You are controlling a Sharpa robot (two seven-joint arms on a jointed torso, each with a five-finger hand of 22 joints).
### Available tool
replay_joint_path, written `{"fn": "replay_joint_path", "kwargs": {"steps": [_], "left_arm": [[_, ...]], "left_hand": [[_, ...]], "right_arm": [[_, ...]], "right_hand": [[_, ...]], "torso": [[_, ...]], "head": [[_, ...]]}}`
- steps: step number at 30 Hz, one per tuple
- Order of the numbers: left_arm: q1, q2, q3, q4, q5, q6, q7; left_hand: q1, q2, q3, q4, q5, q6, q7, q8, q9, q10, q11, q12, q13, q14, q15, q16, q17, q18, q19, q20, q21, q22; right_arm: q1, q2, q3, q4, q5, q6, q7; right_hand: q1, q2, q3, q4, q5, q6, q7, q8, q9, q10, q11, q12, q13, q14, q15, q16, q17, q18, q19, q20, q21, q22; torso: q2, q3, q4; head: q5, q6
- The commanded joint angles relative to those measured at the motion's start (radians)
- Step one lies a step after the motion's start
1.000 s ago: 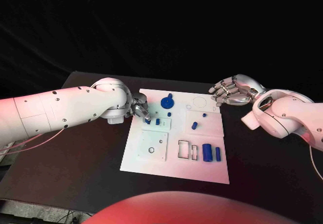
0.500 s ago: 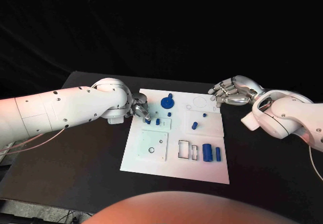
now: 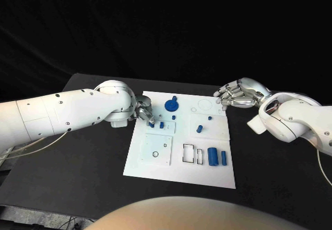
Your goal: Assemble the parts on the task board
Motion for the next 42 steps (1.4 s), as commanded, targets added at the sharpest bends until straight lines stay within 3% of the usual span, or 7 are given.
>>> {"fn": "replay_joint_path", "kwargs": {"steps": [1, 7, 17, 26, 35, 42], "left_arm": [[-0.008, 0.007, -0.004, 0.006, -0.002, 0.044, 0.003], [-0.009, 0.008, -0.005, 0.008, -0.004, 0.059, -0.001], [-0.009, 0.008, -0.005, 0.006, -0.003, 0.057, -0.009], [-0.009, 0.009, -0.005, 0.004, -0.003, 0.035, -0.012], [-0.009, 0.012, -0.005, -0.001, 0.002, 0.029, -0.016], [-0.009, 0.014, -0.005, -0.007, 0.005, 0.032, -0.020]], "left_hand": [[0.004, -0.005, 0.132, -0.141, 0.019, 0.052, -0.043, 0.007, -0.002, 0.007, -0.002, 0.006, 0.006, 0.106, -0.007, 0.004, 0.263, -0.018, 0.025, -0.005, 0.005, 0.206], [-0.002, -0.008, 0.125, -0.141, 0.041, 0.056, -0.044, 0.007, -0.004, 0.014, -0.002, 0.013, 0.023, 0.106, -0.007, 0.004, 0.263, -0.017, 0.023, -0.005, 0.001, 0.205], [-0.013, -0.012, 0.116, -0.136, 0.045, 0.060, -0.044, 0.008, -0.006, 0.020, -0.001, 0.018, 0.033, 0.106, -0.006, 0.004, 0.263, -0.018, 0.023, -0.004, 0.002, 0.205], [-0.043, -0.011, 0.076, -0.111, 0.000, 0.066, -0.050, 0.008, -0.010, 0.034, -0.004, 0.025, 0.053, 0.106, -0.006, 0.004, 0.263, -0.018, 0.024, -0.003, 0.001, 0.205], [-0.069, -0.018, 0.043, -0.086, -0.080, 0.065, -0.054, 0.004, -0.016, 0.035, -0.006, 0.020, 0.056, 0.106, -0.008, 0.004, 0.263, -0.018, 0.024, -0.004, -0.003, 0.204], [-0.082, -0.025, 0.031, -0.072, -0.109, 0.066, -0.056, 0.002, -0.020, 0.035, -0.007, 0.019, 0.059, 0.106, -0.008, 0.004, 0.263, -0.018, 0.024, -0.004, -0.005, 0.204]], "right_arm": [[-0.001, 0.000, 0.000, 0.001, -0.002, 0.013, 0.005], [-0.001, -0.001, 0.000, 0.002, -0.002, 0.013, 0.005], [-0.001, -0.002, 0.000, 0.002, -0.002, 0.012, 0.003], [-0.001, -0.002, 0.000, 0.003, -0.002, 0.011, 0.001], [-0.001, -0.003, 0.000, 0.003, -0.002, 0.010, 0.001], [-0.001, -0.002, 0.000, 0.003, -0.002, 0.010, 0.001]], "right_hand": [[-0.008, 0.000, -0.007, 0.003, -0.003, 0.009, 0.000, -0.001, -0.002, 0.007, 0.001, 0.001, -0.001, 0.007, -0.001, -0.003, 0.001, -0.009, -0.007, 0.000, 0.005, 0.001], [-0.009, 0.003, -0.008, 0.003, 0.001, 0.009, -0.001, 0.000, -0.002, 0.007, 0.000, 0.002, -0.001, 0.007, -0.002, -0.004, 0.002, -0.007, -0.007, 0.000, 0.005, 0.001], [-0.006, 0.006, -0.006, 0.000, 0.011, 0.008, -0.001, 0.000, -0.002, 0.006, -0.001, 0.002, -0.002, 0.006, -0.003, -0.004, 0.003, -0.005, -0.008, 0.001, 0.005, 0.002], [-0.006, 0.007, -0.007, 0.000, 0.013, 0.008, -0.001, 0.000, -0.002, 0.006, -0.001, 0.002, -0.002, 0.006, -0.003, -0.005, 0.004, -0.005, -0.008, 0.001, 0.005, 0.003], [-0.006, 0.007, -0.007, 0.000, 0.012, 0.008, -0.001, 0.000, -0.002, 0.006, 0.000, 0.002, -0.002, 0.006, -0.003, -0.005, 0.004, -0.005, -0.008, 0.002, 0.006, 0.003], [-0.009, 0.008, -0.011, 0.001, 0.005, 0.008, -0.001, 0.000, -0.002, 0.006, 0.000, 0.003, -0.003, 0.006, -0.002, -0.005, 0.005, -0.004, -0.009, 0.003, 0.006, 0.004]], "torso": [[-0.001, 0.0005, 0.0005], [-0.001, 0.0004, 0.0011], [-0.001, 0.0001, 0.0012], [-0.001, 0.0002, 0.0010], [-0.001, 0.0000, 0.0011], [-0.001, 0.0002, 0.0012]], "head": [[-0.001, 0.000], [-0.002, 0.000], [-0.002, 0.000], [-0.003, 0.000], [-0.004, 0.000], [-0.005, 0.000]]}}
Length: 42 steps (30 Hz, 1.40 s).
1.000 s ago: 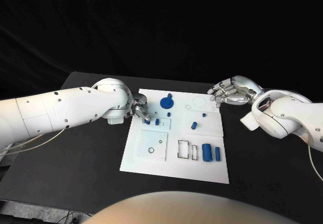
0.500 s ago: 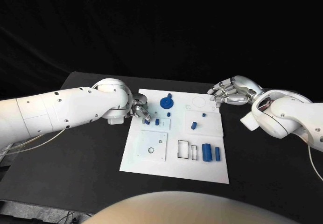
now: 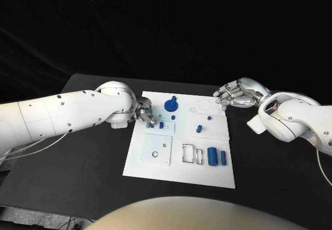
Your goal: Assemble the parts on the task board
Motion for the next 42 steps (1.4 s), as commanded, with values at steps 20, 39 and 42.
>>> {"fn": "replay_joint_path", "kwargs": {"steps": [20, 39, 42], "left_arm": [[-0.004, -0.008, -0.001, -0.012, 0.016, 0.005, -0.026], [-0.003, -0.050, 0.030, 0.020, 0.103, -0.133, 0.059], [-0.003, -0.054, 0.032, 0.024, 0.130, -0.183, 0.113]], "left_hand": [[-0.054, -0.047, -0.153, 0.117, -0.270, 0.029, -0.007, -0.032, -0.037, -0.003, 0.000, -0.012, 0.009, 0.106, -0.009, 0.004, 0.263, -0.016, 0.024, -0.005, -0.018, 0.203], [0.135, 0.005, -0.493, 0.337, -0.274, -0.007, 0.003, -0.043, -0.053, -0.072, 0.007, -0.110, -0.123, 0.106, -0.007, 0.004, 0.263, 0.000, -0.006, -0.005, -0.108, 0.180], [0.212, -0.008, -0.436, 0.325, -0.181, -0.103, 0.030, -0.064, -0.064, -0.257, 0.029, -0.294, -0.375, 0.100, 0.008, -0.008, 0.248, 0.023, -0.063, 0.007, -0.240, 0.144]], "right_arm": [[-0.001, -0.001, 0.000, 0.001, -0.003, 0.009, 0.003], [-0.003, -0.003, 0.000, 0.000, -0.003, 0.004, -0.003], [-0.003, -0.004, 0.000, 0.001, -0.002, 0.003, -0.003]], "right_hand": [[-0.011, 0.004, -0.013, 0.004, -0.023, 0.007, 0.000, 0.001, -0.001, 0.004, 0.001, 0.003, -0.002, 0.005, -0.001, -0.006, 0.004, -0.002, -0.008, 0.003, 0.003, 0.001], [-0.009, 0.008, -0.015, 0.003, -0.039, 0.006, 0.000, 0.002, -0.002, 0.003, 0.000, 0.004, -0.003, 0.004, -0.002, -0.007, 0.006, 0.001, -0.008, 0.006, 0.001, 0.000], [-0.009, 0.008, -0.016, 0.003, -0.042, 0.006, 0.000, 0.002, -0.001, 0.003, 0.000, 0.004, -0.004, 0.004, -0.002, -0.007, 0.006, 0.002, -0.008, 0.006, 0.001, 0.000]], "torso": [[0.000, -0.0011, -0.0003], [-0.001, 0.0002, 0.0003], [-0.001, 0.0006, -0.0001]], "head": [[-0.005, 0.000], [-0.012, 0.000], [-0.014, 0.000]]}}
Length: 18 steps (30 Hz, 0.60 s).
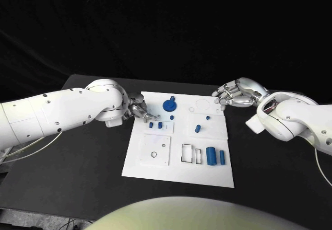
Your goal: Assemble the parts on the task board
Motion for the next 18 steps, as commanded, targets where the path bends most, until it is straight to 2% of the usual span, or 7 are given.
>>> {"fn": "replay_joint_path", "kwargs": {"steps": [1, 3, 5, 7, 10, 12, 18], "left_arm": [[0.000, -0.002, 0.002, 0.008, 0.080, -0.118, 0.121], [0.000, -0.002, 0.002, 0.012, 0.089, -0.151, 0.166], [0.000, 0.000, 0.002, 0.016, 0.088, -0.192, 0.229], [-0.001, 0.005, 0.000, 0.021, 0.063, -0.237, 0.298], [-0.004, 0.015, -0.007, 0.026, -0.013, -0.305, 0.397], [-0.009, 0.020, -0.011, 0.028, -0.064, -0.342, 0.441], [-0.031, 0.047, -0.022, 0.021, -0.273, -0.439, 0.548]], "left_hand": [[0.084, -0.019, 0.070, -0.018, 0.091, -0.085, 0.027, -0.011, -0.004, -0.164, 0.019, -0.150, -0.195, 0.082, 0.018, -0.040, 0.206, 0.037, -0.070, 0.014, -0.162, 0.122], [0.120, -0.039, 0.117, -0.029, 0.109, -0.144, 0.050, -0.010, -0.002, -0.225, 0.041, -0.187, -0.225, 0.009, 0.035, -0.140, 0.083, 0.066, -0.159, 0.028, -0.354, 0.068], [0.155, -0.048, 0.161, -0.049, 0.108, -0.193, 0.067, -0.009, -0.001, -0.265, 0.058, -0.217, -0.256, -0.044, 0.050, -0.200, 0.013, 0.075, -0.194, 0.043, -0.424, 0.048], [0.200, -0.058, 0.209, -0.081, 0.104, -0.240, 0.092, -0.017, -0.007, -0.322, 0.082, -0.267, -0.298, -0.200, 0.072, -0.373, -0.172, 0.111, -0.335, 0.061, -0.702, -0.035], [0.239, -0.071, 0.266, -0.130, 0.026, -0.297, 0.120, -0.036, -0.027, -0.365, 0.107, -0.326, -0.366, -0.308, 0.092, -0.492, -0.304, 0.113, -0.357, 0.084, -0.758, -0.064], [0.250, -0.077, 0.275, -0.149, -0.009, -0.301, 0.119, -0.036, -0.034, -0.365, 0.106, -0.341, -0.390, -0.332, 0.094, -0.522, -0.341, 0.116, -0.356, 0.088, -0.773, -0.072], [0.262, -0.113, 0.280, -0.194, -0.025, -0.276, 0.100, -0.044, -0.057, -0.357, 0.099, -0.358, -0.433, -0.294, 0.089, -0.484, -0.324, 0.120, -0.338, 0.086, -0.787, -0.077]], "right_arm": [[-0.001, -0.001, 0.000, 0.001, -0.003, 0.003, 0.000], [-0.001, -0.002, 0.000, 0.002, -0.002, 0.002, 0.001], [-0.002, -0.002, 0.000, 0.002, -0.002, 0.000, 0.002], [-0.002, -0.003, 0.000, 0.002, 0.001, -0.005, 0.006], [-0.002, -0.004, 0.000, 0.003, 0.006, -0.013, 0.014], [-0.002, -0.005, 0.000, 0.003, 0.007, -0.016, 0.018], [-0.002, -0.006, 0.000, 0.004, 0.009, -0.021, 0.026]], "right_hand": [[-0.003, 0.004, -0.007, 0.000, -0.005, 0.006, 0.000, 0.002, -0.001, 0.003, 0.000, 0.004, -0.001, 0.005, -0.002, -0.003, 0.002, 0.002, -0.004, 0.002, 0.001, 0.000], [-0.003, 0.004, -0.007, 0.000, -0.005, 0.006, 0.000, 0.002, -0.001, 0.003, 0.000, 0.004, -0.001, 0.005, -0.002, -0.003, 0.002, 0.002, -0.004, 0.002, 0.001, 0.000], [0.001, 0.005, -0.010, -0.002, -0.018, 0.006, -0.001, 0.003, -0.001, 0.004, 0.000, 0.006, -0.002, 0.005, -0.003, -0.003, 0.004, 0.004, -0.003, 0.004, 0.001, 0.001], [0.006, 0.007, -0.016, -0.003, -0.057, 0.007, -0.001, 0.005, 0.000, 0.003, -0.001, 0.007, -0.003, 0.006, -0.003, -0.004, 0.006, 0.007, -0.003, 0.007, 0.001, 0.002], [0.011, 0.015, -0.062, 0.024, -0.339, 0.004, -0.002, 0.013, 0.005, 0.002, -0.005, 0.012, -0.004, 0.009, 0.000, 0.000, 0.019, 0.020, 0.003, 0.022, -0.031, -0.027], [0.020, 0.013, -0.071, 0.031, -0.415, 0.001, -0.003, 0.016, 0.008, 0.001, -0.004, 0.014, -0.004, 0.008, 0.000, 0.000, 0.024, 0.026, 0.014, 0.029, -0.050, -0.049], [0.024, -0.005, -0.089, 0.048, -0.428, -0.002, -0.003, 0.021, 0.010, -0.001, -0.001, 0.020, -0.004, 0.008, 0.001, 0.001, 0.034, 0.029, 0.039, 0.036, -0.088, -0.093]], "torso": [[0.000, 0.0002, -0.0001], [0.000, -0.0002, -0.0003], [0.000, -0.0004, -0.0001], [0.001, -0.0007, -0.0003], [0.001, -0.0016, -0.0004], [0.001, -0.0020, -0.0005], [0.001, -0.0003, 0.0004]], "head": [[-0.004, 0.000], [-0.005, 0.000], [-0.007, 0.000], [-0.009, 0.000], [-0.014, 0.000], [-0.015, 0.000], [-0.018, 0.000]]}}
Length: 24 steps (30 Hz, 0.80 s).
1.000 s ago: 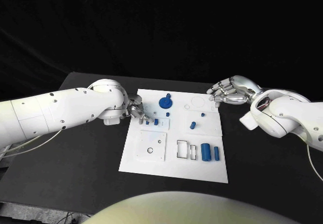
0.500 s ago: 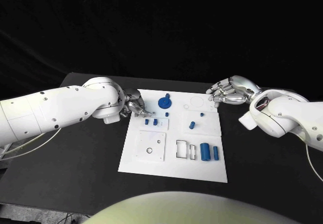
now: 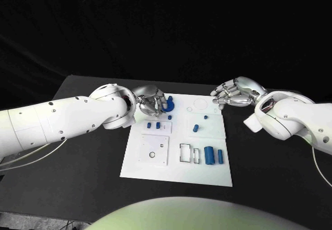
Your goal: Assemble the parts on the task board
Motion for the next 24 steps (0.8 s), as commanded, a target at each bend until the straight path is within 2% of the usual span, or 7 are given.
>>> {"fn": "replay_joint_path", "kwargs": {"steps": [1, 5, 11, 15, 24], "left_arm": [[-0.006, 0.017, -0.003, -0.007, -0.218, -0.121, 0.150], [-0.011, 0.041, -0.008, -0.023, -0.323, -0.117, 0.159], [-0.014, 0.081, -0.018, -0.062, -0.452, -0.073, 0.143], [-0.015, 0.104, -0.023, -0.092, -0.504, -0.036, 0.131], [-0.015, 0.145, -0.026, -0.144, -0.537, 0.020, 0.121]], "left_hand": [[0.001, -0.016, 0.000, -0.017, 0.005, 0.007, -0.009, -0.014, -0.012, -0.010, -0.002, -0.011, -0.015, 0.015, 0.000, 0.021, 0.014, 0.018, 0.010, -0.002, -0.008, 0.001], [0.006, -0.021, 0.001, -0.047, -0.008, 0.023, -0.029, -0.033, -0.032, -0.044, 0.002, -0.032, -0.042, 0.043, -0.006, 0.071, 0.050, 0.019, 0.018, -0.006, -0.009, 0.010], [-0.004, -0.025, -0.013, -0.079, -0.014, 0.039, -0.047, -0.071, -0.056, -0.070, -0.004, -0.048, -0.073, 0.090, -0.017, 0.155, 0.112, 0.018, 0.026, -0.017, 0.002, 0.035], [-0.007, -0.019, -0.012, -0.095, -0.014, 0.074, -0.046, -0.083, -0.064, -0.065, -0.015, -0.047, -0.088, 0.126, -0.025, 0.212, 0.156, 0.009, 0.054, -0.024, 0.065, 0.069], [-0.022, -0.015, -0.008, -0.104, -0.012, 0.108, -0.039, -0.104, -0.070, -0.048, -0.018, -0.050, -0.108, 0.153, -0.028, 0.258, 0.189, 0.000, 0.080, -0.029, 0.129, 0.106]], "right_arm": [[-0.001, 0.000, 0.000, 0.002, 0.003, -0.007, 0.020], [-0.001, 0.001, 0.000, 0.002, 0.001, -0.007, 0.022], [-0.002, 0.003, 0.000, 0.002, -0.002, -0.007, 0.024], [-0.002, 0.003, 0.000, 0.002, -0.003, -0.008, 0.024], [-0.003, 0.005, 0.000, 0.002, -0.003, -0.011, 0.023]], "right_hand": [[0.001, -0.009, -0.008, 0.001, 0.007, -0.002, -0.003, 0.004, 0.001, -0.003, 0.001, 0.004, -0.001, 0.008, 0.001, 0.001, 0.002, 0.013, 0.007, 0.000, -0.006, -0.008], [0.004, -0.010, -0.011, 0.004, 0.014, -0.003, -0.003, 0.005, 0.002, -0.003, 0.000, 0.006, -0.001, 0.008, 0.001, 0.001, 0.003, 0.013, 0.014, -0.001, -0.013, -0.016], [0.005, -0.011, -0.013, 0.006, 0.021, -0.004, -0.003, 0.006, 0.002, -0.004, 0.000, 0.006, -0.001, 0.008, 0.001, 0.001, 0.005, 0.013, 0.018, -0.001, -0.018, -0.023], [0.006, -0.012, -0.014, 0.009, 0.028, -0.004, -0.003, 0.006, 0.002, -0.004, 0.000, 0.007, -0.001, 0.008, 0.001, 0.001, 0.006, 0.013, 0.022, -0.001, -0.023, -0.028], [0.006, -0.013, -0.015, 0.012, 0.037, -0.005, -0.003, 0.007, 0.003, -0.005, 0.001, 0.008, -0.001, 0.008, 0.001, 0.001, 0.007, 0.012, 0.026, -0.001, -0.028, -0.035]], "torso": [[0.000, 0.0002, 0.0002], [0.000, -0.0002, -0.0005], [0.001, -0.0004, -0.0025], [0.001, 0.0003, -0.0026], [0.001, 0.0008, -0.0025]], "head": [[-0.003, 0.000], [-0.003, 0.000], [-0.001, 0.000], [-0.005, 0.000], [-0.009, 0.000]]}}
